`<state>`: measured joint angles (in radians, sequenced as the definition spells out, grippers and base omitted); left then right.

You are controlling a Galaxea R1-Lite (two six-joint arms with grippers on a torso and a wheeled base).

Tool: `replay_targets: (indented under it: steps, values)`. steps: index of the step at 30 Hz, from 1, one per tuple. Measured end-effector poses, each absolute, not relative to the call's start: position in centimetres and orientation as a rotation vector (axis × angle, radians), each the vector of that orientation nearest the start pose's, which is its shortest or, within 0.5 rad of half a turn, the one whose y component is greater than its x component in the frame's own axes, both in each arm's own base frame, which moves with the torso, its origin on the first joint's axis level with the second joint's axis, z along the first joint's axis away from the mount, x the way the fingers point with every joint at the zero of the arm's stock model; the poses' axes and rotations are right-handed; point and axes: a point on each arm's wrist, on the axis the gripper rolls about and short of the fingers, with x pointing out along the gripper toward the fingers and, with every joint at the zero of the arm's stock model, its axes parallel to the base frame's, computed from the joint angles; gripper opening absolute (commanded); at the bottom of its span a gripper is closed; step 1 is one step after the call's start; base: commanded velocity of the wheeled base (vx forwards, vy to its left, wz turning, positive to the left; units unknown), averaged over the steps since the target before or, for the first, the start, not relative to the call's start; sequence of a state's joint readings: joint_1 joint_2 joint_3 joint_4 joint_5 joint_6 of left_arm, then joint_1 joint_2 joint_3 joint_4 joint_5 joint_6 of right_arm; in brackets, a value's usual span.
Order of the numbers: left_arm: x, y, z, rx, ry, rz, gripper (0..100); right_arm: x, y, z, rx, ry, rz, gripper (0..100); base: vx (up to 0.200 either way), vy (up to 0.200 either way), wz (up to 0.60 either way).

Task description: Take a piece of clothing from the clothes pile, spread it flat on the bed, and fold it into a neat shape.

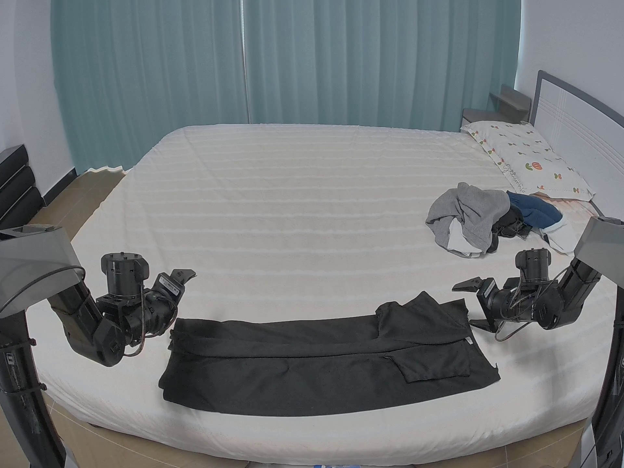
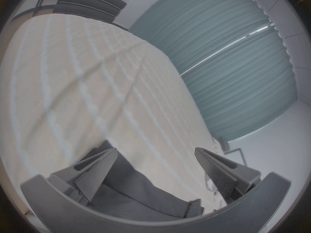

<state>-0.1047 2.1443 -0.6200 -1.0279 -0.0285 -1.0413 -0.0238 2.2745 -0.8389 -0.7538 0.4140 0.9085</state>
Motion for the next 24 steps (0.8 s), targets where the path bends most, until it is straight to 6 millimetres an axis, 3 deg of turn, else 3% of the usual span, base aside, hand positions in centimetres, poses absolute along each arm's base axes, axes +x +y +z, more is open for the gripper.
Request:
replay_targets:
  steps: [4, 10, 16, 24]
  values:
    - [33.3, -5.3, 3.5, -1.008, 0.509, 0.079, 100, 37.1, 0.1, 0.2, 1.018, 0.802, 0.042, 100, 0.0, 0.0, 0.0]
    - [31.7, -6.8, 1.0, -0.882, 0.624, 0.064, 100, 37.0, 0.1, 0.2, 1.019, 0.803, 0.042, 100, 0.0, 0.0, 0.0]
    - [29.1, -6.7, -0.8, -0.716, 0.737, 0.061, 100, 37.0, 0.2, 0.2, 1.016, 0.805, 0.041, 100, 0.0, 0.0, 0.0]
    - [27.5, -6.4, -0.9, -0.636, 0.797, 0.081, 100, 36.8, 0.3, 0.1, 1.013, 0.811, 0.042, 100, 0.0, 0.0, 0.0]
